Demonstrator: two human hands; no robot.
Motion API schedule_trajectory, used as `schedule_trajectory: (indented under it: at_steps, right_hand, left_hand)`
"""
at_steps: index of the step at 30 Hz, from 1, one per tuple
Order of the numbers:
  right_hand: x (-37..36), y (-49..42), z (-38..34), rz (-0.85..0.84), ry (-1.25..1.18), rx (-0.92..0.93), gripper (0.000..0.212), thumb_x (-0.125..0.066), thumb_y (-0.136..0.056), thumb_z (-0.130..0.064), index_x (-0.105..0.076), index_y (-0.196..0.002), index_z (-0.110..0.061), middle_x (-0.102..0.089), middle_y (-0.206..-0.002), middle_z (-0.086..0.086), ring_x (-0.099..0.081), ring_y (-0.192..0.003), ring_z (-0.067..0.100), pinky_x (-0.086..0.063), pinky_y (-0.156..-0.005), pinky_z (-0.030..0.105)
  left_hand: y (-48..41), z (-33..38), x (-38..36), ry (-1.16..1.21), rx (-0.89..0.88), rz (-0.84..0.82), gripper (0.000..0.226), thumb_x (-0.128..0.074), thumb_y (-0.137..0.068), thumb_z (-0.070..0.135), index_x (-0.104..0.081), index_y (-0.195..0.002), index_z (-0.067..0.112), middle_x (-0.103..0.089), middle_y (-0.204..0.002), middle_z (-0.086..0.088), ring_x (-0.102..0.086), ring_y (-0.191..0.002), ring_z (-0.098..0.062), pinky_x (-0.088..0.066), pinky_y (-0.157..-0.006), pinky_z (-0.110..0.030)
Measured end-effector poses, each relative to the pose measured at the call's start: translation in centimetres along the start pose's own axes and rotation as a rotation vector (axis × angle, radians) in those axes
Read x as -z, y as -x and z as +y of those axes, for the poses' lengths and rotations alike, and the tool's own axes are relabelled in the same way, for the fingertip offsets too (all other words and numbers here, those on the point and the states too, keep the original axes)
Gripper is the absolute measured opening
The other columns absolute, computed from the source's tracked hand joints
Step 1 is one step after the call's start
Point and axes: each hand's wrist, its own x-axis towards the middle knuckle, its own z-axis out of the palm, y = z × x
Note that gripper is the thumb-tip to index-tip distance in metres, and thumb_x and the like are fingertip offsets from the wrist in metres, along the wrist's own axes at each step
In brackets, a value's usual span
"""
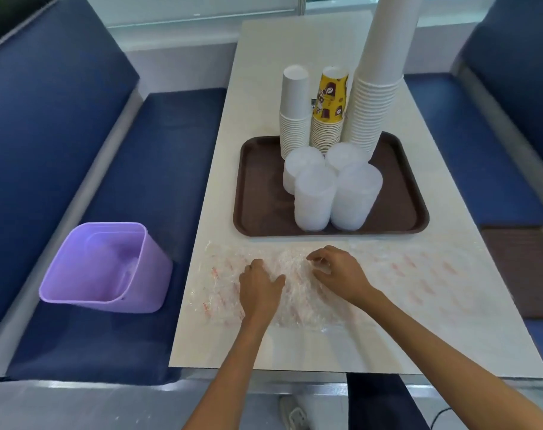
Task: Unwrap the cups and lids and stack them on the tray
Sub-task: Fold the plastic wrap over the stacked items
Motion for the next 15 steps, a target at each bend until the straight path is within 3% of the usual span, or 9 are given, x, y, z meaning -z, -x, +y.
schedule_trajectory:
  at_steps: [3, 9, 15]
  right_hand:
    - [0.0, 0.06, 0.13, 0.01, -0.015, -0.001, 0.028, -0.064, -0.088, -0.012, -0.066, -0.115, -0.014, -0.064, -0.114, 0.004, -0.06, -0.099, 0.016, -0.038, -0.08, 0.013]
    - [0.17, 0.0, 0.26, 0.009, -0.04, -0.002, 0.029, -0.065, -0.088, -0.012, -0.065, -0.116, -0.014, -0.064, -0.116, 0.002, -0.06, -0.099, 0.014, -0.036, -0.079, 0.01]
    - [0.09, -0.08, 0.26, 0.02, -0.075, -0.039, 0.037, -0.066, -0.088, -0.017, -0.058, -0.125, -0.018, -0.062, -0.114, 0.004, -0.057, -0.096, 0.014, -0.04, -0.08, 0.014]
  left_hand:
    - [0.0, 0.26, 0.0, 0.051, -0.003, -0.023, 0.039, -0.067, -0.087, 0.027, -0.056, -0.121, 0.011, -0.062, -0.099, -0.002, -0.055, -0.106, -0.024, -0.048, -0.084, -0.034]
    - [-0.2, 0.55, 0.12, 0.031, -0.028, 0.11, 0.024, -0.071, -0.084, 0.026, -0.063, -0.104, 0.016, -0.048, -0.124, -0.007, -0.047, -0.113, -0.023, -0.044, -0.086, -0.03]
    - [0.13, 0.89, -0.18, 0.032, -0.113, 0.08, 0.008, -0.067, -0.087, 0.019, -0.066, -0.094, 0.015, -0.056, -0.113, -0.005, -0.05, -0.105, -0.02, -0.04, -0.077, -0.023]
